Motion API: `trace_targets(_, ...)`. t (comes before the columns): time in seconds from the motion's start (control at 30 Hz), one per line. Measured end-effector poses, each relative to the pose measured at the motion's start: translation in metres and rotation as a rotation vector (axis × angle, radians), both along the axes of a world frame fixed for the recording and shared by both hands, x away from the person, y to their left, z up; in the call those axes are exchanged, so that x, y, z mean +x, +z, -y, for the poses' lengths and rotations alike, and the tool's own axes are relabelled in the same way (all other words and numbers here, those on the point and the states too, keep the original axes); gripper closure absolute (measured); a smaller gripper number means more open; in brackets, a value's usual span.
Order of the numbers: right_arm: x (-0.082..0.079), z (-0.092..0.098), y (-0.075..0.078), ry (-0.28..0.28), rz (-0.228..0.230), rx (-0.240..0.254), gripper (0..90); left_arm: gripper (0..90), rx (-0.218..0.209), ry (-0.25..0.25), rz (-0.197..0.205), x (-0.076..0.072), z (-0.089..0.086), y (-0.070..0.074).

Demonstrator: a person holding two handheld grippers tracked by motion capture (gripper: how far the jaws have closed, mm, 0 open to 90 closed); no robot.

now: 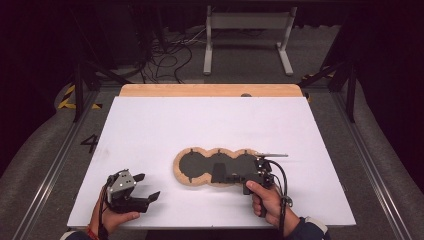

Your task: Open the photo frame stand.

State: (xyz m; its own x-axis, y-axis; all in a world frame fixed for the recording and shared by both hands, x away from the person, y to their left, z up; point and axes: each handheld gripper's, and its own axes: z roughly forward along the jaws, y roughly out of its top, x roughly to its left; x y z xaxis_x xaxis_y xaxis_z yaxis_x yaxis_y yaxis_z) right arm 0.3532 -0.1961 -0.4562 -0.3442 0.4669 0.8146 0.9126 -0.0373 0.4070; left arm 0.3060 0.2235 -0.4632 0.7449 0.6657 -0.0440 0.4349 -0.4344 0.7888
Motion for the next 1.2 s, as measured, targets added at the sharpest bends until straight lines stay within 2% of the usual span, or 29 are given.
trace_targets(0.07, -0.003, 0.001, -0.002, 0.008, -0.024, 0.008, 47.3, 17.9, 0.004, -0.007, -0.003, -0.001, 0.001, -0.001)
trace_targets(0.13, -0.006, 0.000, -0.004, 0.039, -0.035, 0.007, 45.7, 17.9, 0.004, -0.012, -0.003, -0.002, 0.001, -0.001)
trace_targets(0.47, -0.003, -0.007, -0.003, 0.073, -0.016, -0.001, 45.7, 17.9, 0.025, -0.024, 0.013, 0.000, 0.003, 0.001)
trace_targets(0.63, 0.002, -0.008, 0.000, 0.077, -0.007, -0.019, 49.5, 17.9, 0.015, -0.019, 0.008, 0.016, 0.008, 0.005)
trace_targets(0.7, 0.004, -0.008, 0.001, 0.075, -0.006, -0.028, 52.7, 17.9, 0.001, -0.025, -0.005, 0.023, 0.010, 0.007)
trace_targets(0.8, 0.007, -0.006, -0.003, 0.064, -0.017, -0.012, 59.2, 16.7, -0.022, -0.032, -0.057, 0.036, 0.017, 0.007)
trace_targets(0.9, 0.012, -0.005, -0.004, 0.035, -0.021, -0.006, 63.6, 16.8, -0.040, -0.039, -0.073, 0.049, 0.023, 0.008)
trace_targets(0.93, 0.013, -0.005, -0.005, 0.028, -0.016, -0.007, 63.7, 16.8, -0.053, -0.037, -0.082, 0.052, 0.025, 0.009)
trace_targets(1.03, 0.017, -0.006, -0.008, 0.011, -0.035, 0.024, 62.7, 16.2, -0.047, -0.039, -0.092, 0.062, 0.029, 0.010)
trace_targets(1.07, 0.018, -0.007, -0.010, 0.014, -0.034, 0.030, 62.6, 15.9, -0.061, -0.047, -0.118, 0.066, 0.032, 0.010)
trace_targets(1.1, 0.019, -0.007, -0.010, 0.018, -0.041, 0.034, 62.4, 15.7, -0.065, -0.054, -0.126, 0.070, 0.034, 0.010)
trace_targets(1.2, 0.019, -0.010, -0.009, 0.013, -0.038, 0.019, 61.9, 15.6, -0.074, -0.052, -0.138, 0.074, 0.038, 0.009)
